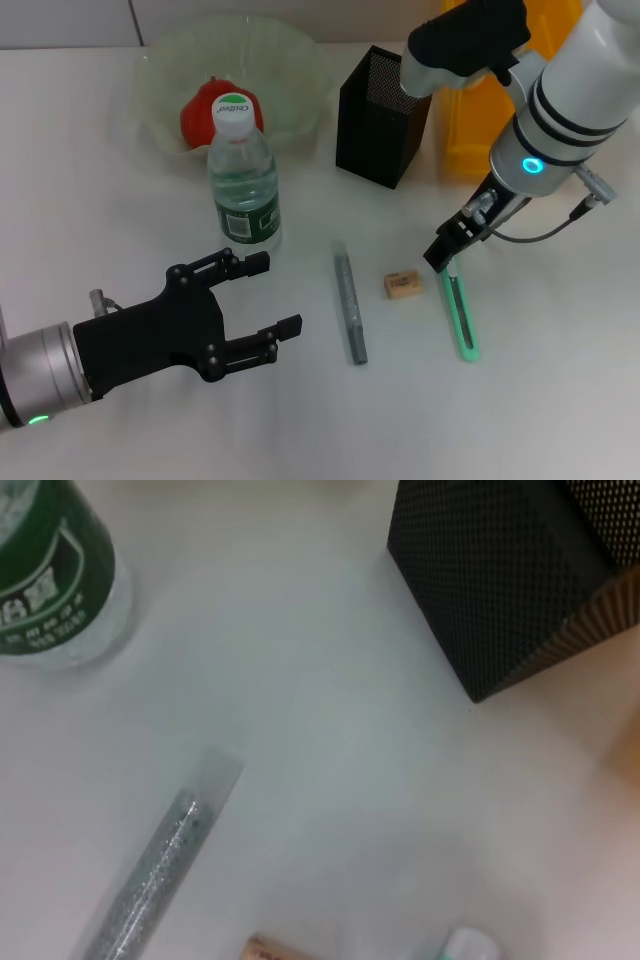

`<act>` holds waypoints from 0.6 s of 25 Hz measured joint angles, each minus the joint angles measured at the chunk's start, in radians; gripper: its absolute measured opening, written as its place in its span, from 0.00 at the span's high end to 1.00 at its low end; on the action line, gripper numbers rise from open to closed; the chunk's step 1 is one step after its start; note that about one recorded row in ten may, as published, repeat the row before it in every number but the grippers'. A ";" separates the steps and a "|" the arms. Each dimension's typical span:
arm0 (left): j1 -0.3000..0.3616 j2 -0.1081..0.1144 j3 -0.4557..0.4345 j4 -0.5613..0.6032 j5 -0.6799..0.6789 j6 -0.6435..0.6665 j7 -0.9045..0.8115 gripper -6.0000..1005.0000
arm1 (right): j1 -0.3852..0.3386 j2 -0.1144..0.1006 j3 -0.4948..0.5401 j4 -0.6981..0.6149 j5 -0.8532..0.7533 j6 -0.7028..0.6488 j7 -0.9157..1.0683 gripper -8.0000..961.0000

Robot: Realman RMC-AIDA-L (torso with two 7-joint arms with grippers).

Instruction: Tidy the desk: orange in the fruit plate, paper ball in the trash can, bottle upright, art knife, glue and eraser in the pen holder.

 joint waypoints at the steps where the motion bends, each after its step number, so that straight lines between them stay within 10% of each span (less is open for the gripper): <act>1: 0.000 0.000 0.000 -0.001 0.000 -0.001 0.001 0.23 | 0.000 0.000 0.000 0.006 0.003 0.005 0.000 0.24; 15: -0.005 -0.002 0.000 -0.016 -0.001 -0.015 0.006 0.23 | 0.004 0.000 -0.014 0.044 0.027 0.039 0.001 0.25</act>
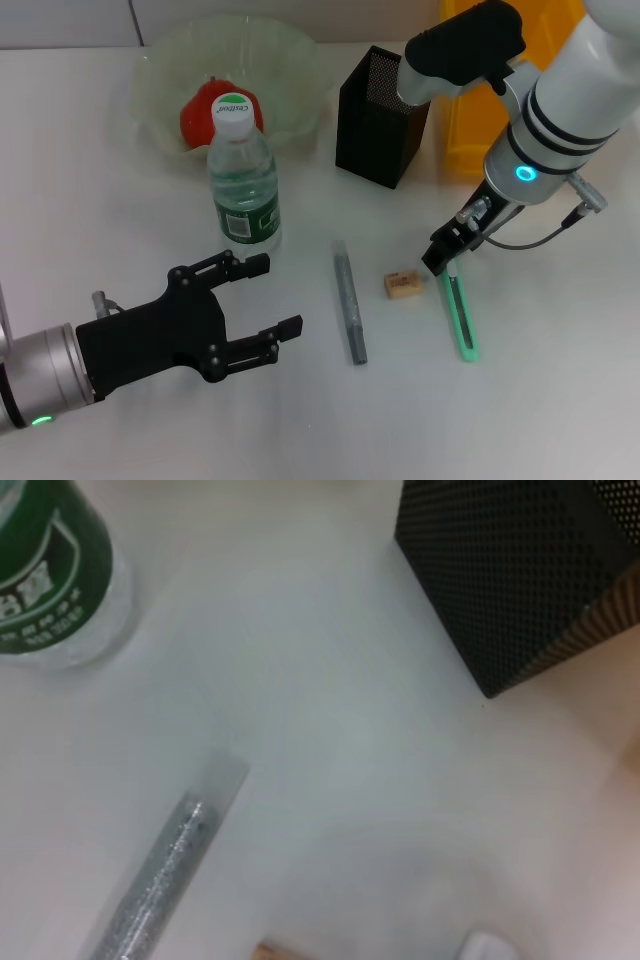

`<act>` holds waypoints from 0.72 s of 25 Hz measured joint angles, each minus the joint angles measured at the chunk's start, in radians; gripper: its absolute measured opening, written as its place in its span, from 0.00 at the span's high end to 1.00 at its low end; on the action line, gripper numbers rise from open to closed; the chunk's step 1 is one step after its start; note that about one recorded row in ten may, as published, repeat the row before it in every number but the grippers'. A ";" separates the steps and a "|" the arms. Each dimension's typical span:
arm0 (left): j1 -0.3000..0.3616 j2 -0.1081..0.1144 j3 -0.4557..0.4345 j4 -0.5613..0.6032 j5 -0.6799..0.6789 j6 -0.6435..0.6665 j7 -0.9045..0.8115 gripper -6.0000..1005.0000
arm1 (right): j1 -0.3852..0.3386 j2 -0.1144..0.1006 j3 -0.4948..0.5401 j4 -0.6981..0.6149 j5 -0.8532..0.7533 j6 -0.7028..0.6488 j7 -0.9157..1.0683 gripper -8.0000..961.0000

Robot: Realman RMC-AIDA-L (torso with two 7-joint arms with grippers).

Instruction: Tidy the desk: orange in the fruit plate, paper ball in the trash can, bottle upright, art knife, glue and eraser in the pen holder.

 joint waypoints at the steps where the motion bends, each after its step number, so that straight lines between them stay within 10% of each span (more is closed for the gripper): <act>1: 0.000 0.000 0.000 -0.001 0.000 -0.001 0.000 0.23 | 0.001 0.000 0.000 0.003 0.002 0.002 0.000 0.25; 18: -0.004 0.000 0.001 -0.011 0.001 -0.008 0.003 0.23 | 0.034 0.000 -0.010 0.069 0.023 0.011 0.000 0.55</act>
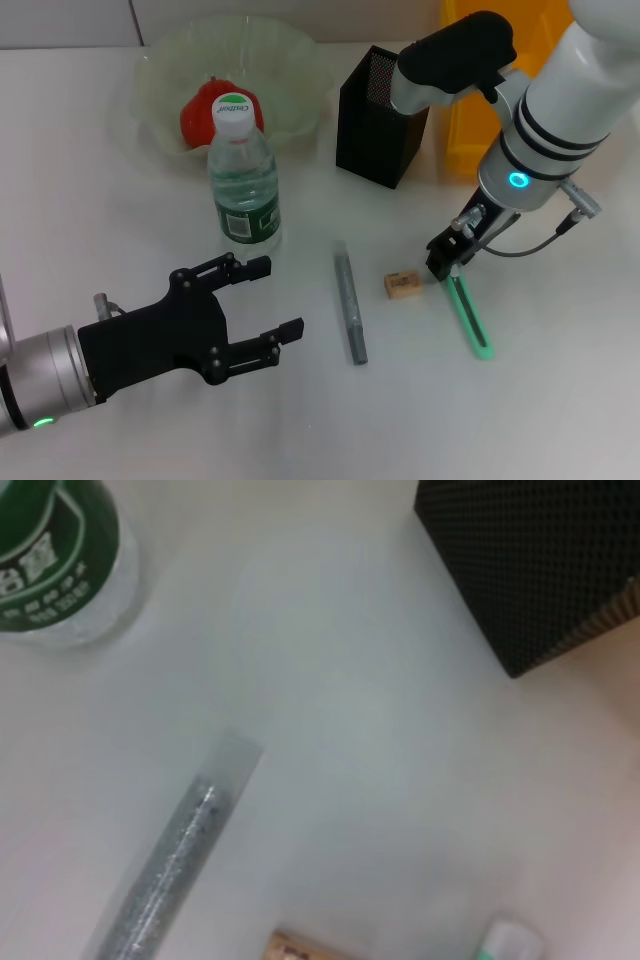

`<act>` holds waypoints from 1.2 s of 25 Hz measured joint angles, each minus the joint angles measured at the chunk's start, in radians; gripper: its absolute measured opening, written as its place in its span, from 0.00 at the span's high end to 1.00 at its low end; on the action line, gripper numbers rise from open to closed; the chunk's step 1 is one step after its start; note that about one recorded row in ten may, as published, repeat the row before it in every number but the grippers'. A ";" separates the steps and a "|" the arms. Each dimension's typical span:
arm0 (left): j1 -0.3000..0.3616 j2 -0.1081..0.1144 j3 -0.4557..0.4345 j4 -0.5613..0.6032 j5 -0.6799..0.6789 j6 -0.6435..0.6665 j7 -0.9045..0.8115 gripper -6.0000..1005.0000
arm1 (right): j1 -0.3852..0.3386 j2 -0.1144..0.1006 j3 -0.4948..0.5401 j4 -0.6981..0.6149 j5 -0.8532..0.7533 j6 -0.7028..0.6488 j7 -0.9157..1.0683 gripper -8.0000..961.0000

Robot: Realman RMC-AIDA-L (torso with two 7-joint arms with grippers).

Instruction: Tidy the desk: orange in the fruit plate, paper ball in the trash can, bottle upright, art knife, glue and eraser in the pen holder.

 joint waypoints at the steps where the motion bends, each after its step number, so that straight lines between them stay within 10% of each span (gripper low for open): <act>1: 0.000 0.000 0.000 0.000 0.000 0.000 0.000 0.23 | 0.000 0.000 0.000 0.000 0.005 0.000 -0.002 0.56; 16: -0.002 0.000 0.002 0.000 -0.001 0.009 0.000 0.23 | 0.006 0.000 -0.005 -0.003 0.013 -0.001 -0.025 0.81; 30: -0.016 0.000 0.002 0.000 -0.002 0.020 0.000 0.23 | -0.168 -0.012 0.277 -0.489 0.073 -0.156 -0.148 0.82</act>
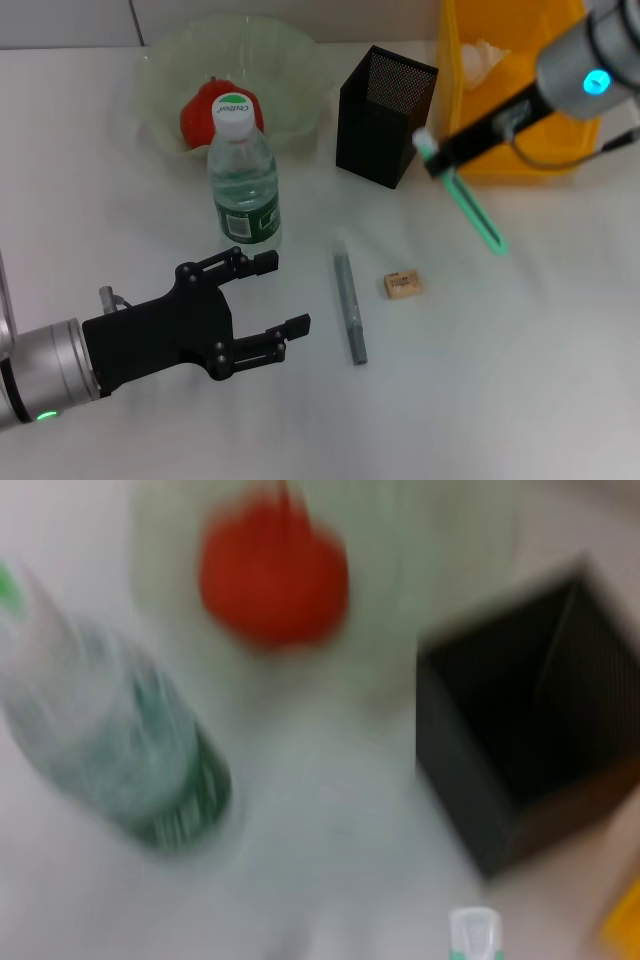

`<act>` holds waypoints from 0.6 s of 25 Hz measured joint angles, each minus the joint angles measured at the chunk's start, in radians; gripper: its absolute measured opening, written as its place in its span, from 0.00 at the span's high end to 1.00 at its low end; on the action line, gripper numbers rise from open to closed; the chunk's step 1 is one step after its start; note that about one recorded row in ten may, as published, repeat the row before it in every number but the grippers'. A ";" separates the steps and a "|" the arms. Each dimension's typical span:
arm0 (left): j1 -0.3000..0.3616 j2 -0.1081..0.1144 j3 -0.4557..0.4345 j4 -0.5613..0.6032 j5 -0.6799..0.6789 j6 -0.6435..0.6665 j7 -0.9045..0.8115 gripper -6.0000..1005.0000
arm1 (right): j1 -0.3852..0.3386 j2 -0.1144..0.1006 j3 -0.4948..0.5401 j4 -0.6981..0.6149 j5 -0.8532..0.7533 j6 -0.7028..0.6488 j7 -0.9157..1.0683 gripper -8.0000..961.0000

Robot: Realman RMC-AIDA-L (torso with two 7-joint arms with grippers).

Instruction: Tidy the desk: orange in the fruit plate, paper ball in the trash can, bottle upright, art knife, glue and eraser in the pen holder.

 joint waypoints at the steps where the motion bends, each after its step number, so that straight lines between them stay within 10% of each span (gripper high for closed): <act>1: 0.000 0.000 0.000 0.000 -0.001 0.000 0.000 0.23 | -0.015 0.000 0.029 -0.036 0.024 0.010 -0.026 0.81; 8: 0.001 -0.001 0.006 0.000 -0.002 0.001 0.000 0.23 | -0.222 0.002 0.084 -0.122 0.493 0.405 -0.514 0.81; 15: 0.000 -0.002 0.012 0.000 -0.006 -0.004 0.000 0.23 | -0.223 0.001 0.075 0.401 1.306 0.576 -1.433 0.81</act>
